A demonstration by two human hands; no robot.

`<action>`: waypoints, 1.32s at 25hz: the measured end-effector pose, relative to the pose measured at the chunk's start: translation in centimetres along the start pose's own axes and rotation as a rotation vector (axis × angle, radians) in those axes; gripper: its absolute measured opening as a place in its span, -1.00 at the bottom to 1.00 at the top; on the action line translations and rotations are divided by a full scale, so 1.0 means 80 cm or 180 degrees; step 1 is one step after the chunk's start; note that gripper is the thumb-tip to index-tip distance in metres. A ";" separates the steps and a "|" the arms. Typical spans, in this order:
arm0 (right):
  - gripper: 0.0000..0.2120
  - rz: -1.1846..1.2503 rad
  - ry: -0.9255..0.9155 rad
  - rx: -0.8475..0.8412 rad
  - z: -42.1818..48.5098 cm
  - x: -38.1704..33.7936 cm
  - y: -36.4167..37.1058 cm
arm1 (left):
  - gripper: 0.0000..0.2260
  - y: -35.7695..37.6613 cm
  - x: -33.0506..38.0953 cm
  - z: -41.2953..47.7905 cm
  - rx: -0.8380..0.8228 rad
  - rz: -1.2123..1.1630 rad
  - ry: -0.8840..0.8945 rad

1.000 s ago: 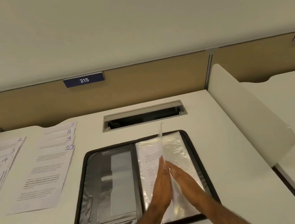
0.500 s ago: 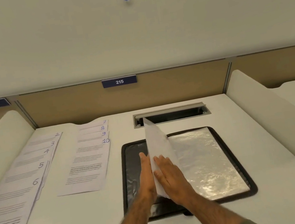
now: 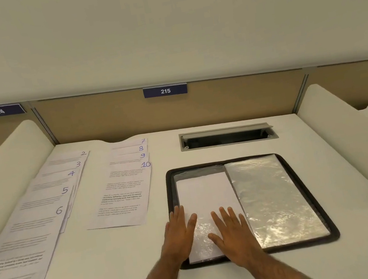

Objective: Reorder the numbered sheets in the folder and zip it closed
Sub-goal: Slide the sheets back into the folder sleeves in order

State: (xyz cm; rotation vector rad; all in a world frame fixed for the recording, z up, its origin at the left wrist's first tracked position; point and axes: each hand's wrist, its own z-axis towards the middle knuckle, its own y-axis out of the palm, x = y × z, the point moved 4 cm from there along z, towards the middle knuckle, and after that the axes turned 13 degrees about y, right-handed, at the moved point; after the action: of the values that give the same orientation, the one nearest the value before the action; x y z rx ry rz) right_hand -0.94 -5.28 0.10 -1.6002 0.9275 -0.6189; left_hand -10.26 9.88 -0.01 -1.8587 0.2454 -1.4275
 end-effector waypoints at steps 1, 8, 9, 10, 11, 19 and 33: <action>-0.27 -0.0153 0.0011 -0.0035 0.003 0.002 0.002 | -0.24 0.000 -0.009 0.002 -0.0046 0.0525 0.0089; -0.33 -0.0015 -0.0169 -0.0311 0.074 -0.025 0.053 | -0.22 -0.057 -0.051 0.009 -0.0146 0.1754 0.0084; -0.32 -0.0031 -0.0180 -0.0355 0.080 -0.037 0.053 | -0.20 -0.071 -0.060 0.008 -0.0115 0.1842 0.0009; -0.30 -0.0143 -0.0270 -0.0320 0.083 -0.055 0.045 | -0.18 -0.088 -0.071 0.005 -0.0045 0.1887 -0.0065; -0.25 -0.0230 -0.0326 -0.0311 0.085 -0.071 0.034 | -0.16 -0.106 -0.082 0.003 0.0016 0.1887 -0.0145; -0.10 -0.0257 -0.0802 0.0055 0.133 -0.257 0.004 | -0.13 -0.277 -0.218 -0.007 0.0464 0.1893 -0.0391; -0.22 -0.0290 -0.0548 0.0224 0.182 -0.598 0.023 | -0.08 -0.509 -0.481 0.042 0.0209 0.1962 -0.0157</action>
State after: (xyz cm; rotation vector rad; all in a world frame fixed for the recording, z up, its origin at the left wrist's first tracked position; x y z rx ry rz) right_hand -16.15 42.34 -1.03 -1.6117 0.7018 -0.5606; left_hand -32.61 61.28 -1.75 -1.5696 0.6724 -0.9483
